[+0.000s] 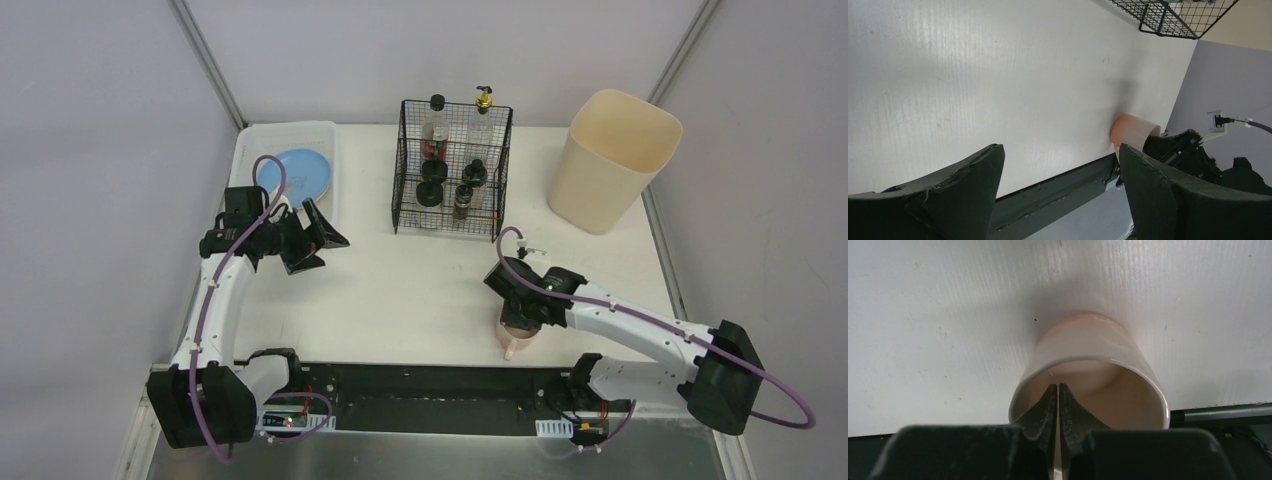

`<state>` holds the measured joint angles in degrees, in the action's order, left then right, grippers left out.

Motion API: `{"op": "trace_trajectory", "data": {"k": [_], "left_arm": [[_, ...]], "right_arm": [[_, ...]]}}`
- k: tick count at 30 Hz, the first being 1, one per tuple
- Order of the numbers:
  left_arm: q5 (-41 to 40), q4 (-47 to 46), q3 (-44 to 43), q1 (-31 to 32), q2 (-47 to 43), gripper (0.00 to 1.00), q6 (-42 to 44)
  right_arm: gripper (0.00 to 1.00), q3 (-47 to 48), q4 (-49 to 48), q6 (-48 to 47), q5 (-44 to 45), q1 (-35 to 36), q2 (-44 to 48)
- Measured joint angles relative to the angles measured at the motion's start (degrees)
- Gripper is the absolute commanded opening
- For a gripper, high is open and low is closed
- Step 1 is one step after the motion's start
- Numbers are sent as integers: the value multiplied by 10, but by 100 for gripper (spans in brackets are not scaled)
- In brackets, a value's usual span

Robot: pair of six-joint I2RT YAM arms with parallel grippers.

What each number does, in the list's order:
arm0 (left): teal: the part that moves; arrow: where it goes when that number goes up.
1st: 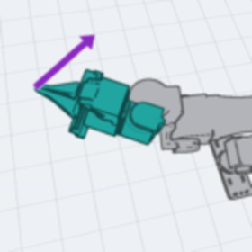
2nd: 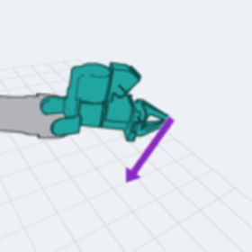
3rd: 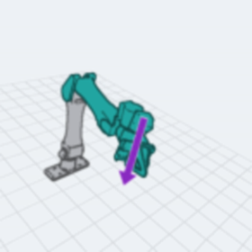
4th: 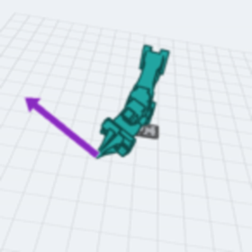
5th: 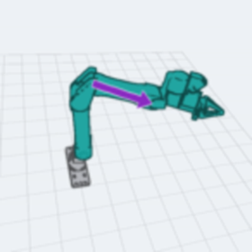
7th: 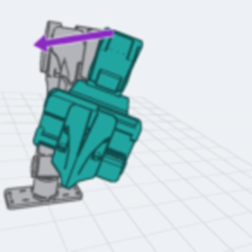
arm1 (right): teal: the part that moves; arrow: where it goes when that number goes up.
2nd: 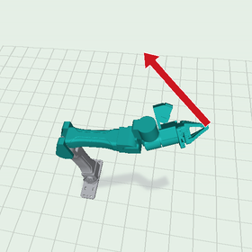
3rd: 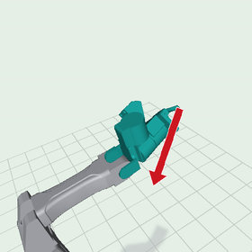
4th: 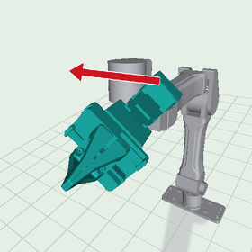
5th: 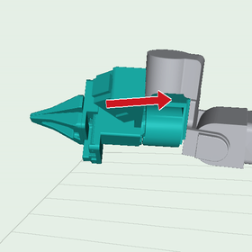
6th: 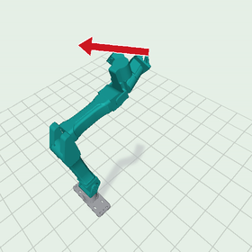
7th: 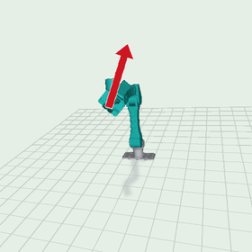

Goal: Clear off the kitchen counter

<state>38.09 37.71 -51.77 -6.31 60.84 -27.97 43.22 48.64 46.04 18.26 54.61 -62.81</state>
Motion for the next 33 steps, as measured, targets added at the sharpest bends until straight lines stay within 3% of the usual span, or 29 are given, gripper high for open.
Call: {"op": "trace_trajectory", "data": {"k": [17,33], "left_arm": [[-2,8,0,15,7,88,10],[-15,23,0,15,-12,88,14]], "right_arm": [[11,10,-87,0,-46,7,-94],[12,223,-146,-24,-92,57,-322]]}}
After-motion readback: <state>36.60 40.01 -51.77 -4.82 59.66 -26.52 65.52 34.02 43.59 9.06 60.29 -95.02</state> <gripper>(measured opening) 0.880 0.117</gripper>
